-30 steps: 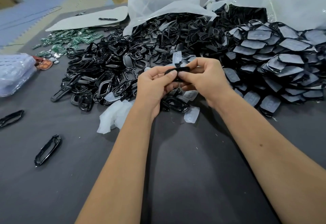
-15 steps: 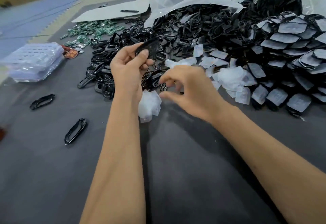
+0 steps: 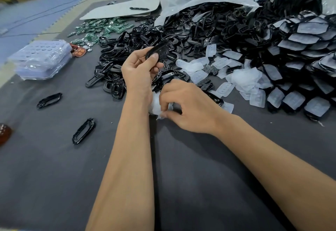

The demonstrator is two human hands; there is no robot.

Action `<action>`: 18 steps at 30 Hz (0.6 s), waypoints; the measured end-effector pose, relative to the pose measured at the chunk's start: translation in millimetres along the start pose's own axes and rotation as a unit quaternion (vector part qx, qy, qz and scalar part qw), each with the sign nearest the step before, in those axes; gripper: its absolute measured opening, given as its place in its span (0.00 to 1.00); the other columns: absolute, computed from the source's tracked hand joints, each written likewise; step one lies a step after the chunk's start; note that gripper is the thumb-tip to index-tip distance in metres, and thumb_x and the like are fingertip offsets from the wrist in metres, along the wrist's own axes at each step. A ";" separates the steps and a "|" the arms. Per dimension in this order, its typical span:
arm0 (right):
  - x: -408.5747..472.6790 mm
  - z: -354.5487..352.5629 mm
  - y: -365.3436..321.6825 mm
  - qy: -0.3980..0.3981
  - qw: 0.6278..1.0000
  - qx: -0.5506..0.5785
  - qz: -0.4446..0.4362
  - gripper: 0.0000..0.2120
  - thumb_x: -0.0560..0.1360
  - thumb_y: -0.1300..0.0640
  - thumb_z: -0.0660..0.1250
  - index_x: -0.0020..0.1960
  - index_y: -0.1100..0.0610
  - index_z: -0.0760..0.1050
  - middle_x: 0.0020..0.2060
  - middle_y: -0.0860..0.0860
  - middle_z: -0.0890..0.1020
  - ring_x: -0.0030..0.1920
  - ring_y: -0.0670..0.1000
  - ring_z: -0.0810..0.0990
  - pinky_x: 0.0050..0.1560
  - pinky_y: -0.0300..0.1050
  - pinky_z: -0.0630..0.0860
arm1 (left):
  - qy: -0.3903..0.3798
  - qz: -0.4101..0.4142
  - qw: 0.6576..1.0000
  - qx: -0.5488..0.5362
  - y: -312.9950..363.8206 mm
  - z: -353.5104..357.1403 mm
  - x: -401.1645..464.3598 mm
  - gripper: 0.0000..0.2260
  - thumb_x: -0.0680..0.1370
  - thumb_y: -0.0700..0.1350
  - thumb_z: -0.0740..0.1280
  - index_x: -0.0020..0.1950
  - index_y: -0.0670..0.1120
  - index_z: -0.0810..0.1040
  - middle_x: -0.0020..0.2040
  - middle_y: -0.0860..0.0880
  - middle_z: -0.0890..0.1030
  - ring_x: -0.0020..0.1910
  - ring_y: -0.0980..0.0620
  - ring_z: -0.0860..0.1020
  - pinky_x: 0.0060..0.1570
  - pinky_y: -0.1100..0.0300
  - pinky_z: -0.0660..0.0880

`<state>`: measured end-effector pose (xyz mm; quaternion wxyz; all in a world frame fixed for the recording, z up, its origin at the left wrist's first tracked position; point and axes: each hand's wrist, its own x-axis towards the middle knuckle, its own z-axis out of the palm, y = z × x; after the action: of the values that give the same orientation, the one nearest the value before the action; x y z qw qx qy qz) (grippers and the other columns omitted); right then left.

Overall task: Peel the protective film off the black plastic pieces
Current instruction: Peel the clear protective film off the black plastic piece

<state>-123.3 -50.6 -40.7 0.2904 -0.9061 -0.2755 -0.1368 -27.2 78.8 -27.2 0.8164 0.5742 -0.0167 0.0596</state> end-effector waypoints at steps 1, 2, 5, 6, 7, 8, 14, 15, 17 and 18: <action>-0.1 -0.2 -0.4 -0.005 1.000 0.000 -0.008 0.07 0.73 0.60 0.77 0.40 0.58 0.79 0.41 0.49 0.80 0.47 0.53 0.75 0.49 0.54 0.74 | 0.001 -0.001 1.000 0.002 -0.6 0.6 -0.5 0.08 0.78 0.30 0.70 0.49 0.43 0.82 0.35 0.51 0.81 0.32 0.53 0.80 0.34 0.65 0.75; -0.4 0.1 -0.5 -0.010 1.000 0.000 -0.014 0.07 0.73 0.61 0.76 0.40 0.58 0.79 0.40 0.49 0.80 0.46 0.53 0.75 0.48 0.53 0.73 | 0.001 -0.003 1.000 0.005 -1.1 1.3 -0.9 0.08 0.78 0.30 0.70 0.48 0.43 0.82 0.34 0.52 0.82 0.32 0.53 0.80 0.33 0.65 0.75; -2.7 0.1 0.6 0.000 0.999 0.035 -0.005 0.05 0.72 0.65 0.74 0.41 0.60 0.79 0.37 0.49 0.80 0.40 0.46 0.74 0.44 0.44 0.71 | 0.001 -0.007 1.000 0.011 -1.4 2.8 -1.3 0.09 0.78 0.30 0.71 0.48 0.43 0.83 0.35 0.52 0.82 0.32 0.53 0.80 0.33 0.65 0.76; -3.9 -0.6 1.2 0.017 0.998 0.060 0.017 0.05 0.72 0.67 0.73 0.41 0.61 0.79 0.35 0.49 0.80 0.36 0.43 0.74 0.41 0.39 0.69 | 0.001 -0.008 1.000 0.012 -1.4 3.1 -1.5 0.09 0.78 0.30 0.71 0.48 0.43 0.83 0.36 0.52 0.82 0.32 0.53 0.80 0.33 0.65 0.76; -5.0 -1.4 1.9 0.037 0.995 0.087 0.042 0.05 0.73 0.68 0.73 0.41 0.61 0.78 0.34 0.49 0.80 0.33 0.42 0.74 0.38 0.33 0.67 | 0.000 -0.008 1.000 0.013 -1.1 3.1 -1.9 0.09 0.78 0.30 0.71 0.48 0.43 0.83 0.36 0.51 0.82 0.32 0.53 0.80 0.33 0.66 0.76; -5.6 -2.5 3.3 0.057 0.990 0.115 0.063 0.05 0.73 0.69 0.73 0.43 0.61 0.79 0.34 0.50 0.80 0.32 0.42 0.74 0.36 0.30 0.67 | -0.001 -0.008 1.000 0.013 -0.9 3.1 -2.0 0.09 0.78 0.30 0.71 0.48 0.43 0.83 0.36 0.51 0.82 0.32 0.53 0.80 0.33 0.66 0.76; -5.9 -19.1 23.5 0.154 0.956 0.212 0.135 0.14 0.74 0.72 0.73 0.56 0.60 0.84 0.40 0.51 0.84 0.39 0.50 0.81 0.42 0.41 0.77 | 0.000 0.001 1.000 0.024 -0.7 5.4 -1.5 0.08 0.78 0.30 0.70 0.49 0.42 0.82 0.39 0.47 0.80 0.31 0.53 0.80 0.33 0.65 0.75; -6.7 -23.4 28.1 0.172 0.956 0.192 0.141 0.13 0.74 0.71 0.72 0.55 0.59 0.86 0.40 0.50 0.84 0.41 0.50 0.81 0.43 0.41 0.78 | -0.003 0.006 1.000 0.025 -0.5 7.0 -1.7 0.08 0.78 0.30 0.70 0.50 0.42 0.82 0.40 0.45 0.79 0.31 0.53 0.80 0.33 0.65 0.75; -8.5 -29.2 34.8 0.204 0.955 0.151 0.152 0.10 0.75 0.70 0.72 0.51 0.58 0.87 0.41 0.51 0.83 0.42 0.52 0.81 0.44 0.45 0.79 | -0.010 0.019 0.999 0.025 0.0 10.7 -2.9 0.08 0.78 0.29 0.71 0.49 0.42 0.82 0.41 0.44 0.78 0.31 0.52 0.80 0.34 0.64 0.75; -9.7 -31.1 37.1 0.215 0.956 0.127 0.153 0.08 0.75 0.69 0.74 0.49 0.58 0.87 0.41 0.52 0.82 0.41 0.53 0.81 0.43 0.46 0.78 | -0.012 0.025 0.999 0.025 -0.4 13.0 -3.4 0.08 0.78 0.29 0.71 0.49 0.42 0.82 0.41 0.44 0.78 0.31 0.52 0.80 0.35 0.63 0.76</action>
<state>-112.4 -98.6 -36.7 0.4727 -0.8425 -0.0794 -0.2460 -30.0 66.1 -23.5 0.7998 0.5944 -0.0396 0.0738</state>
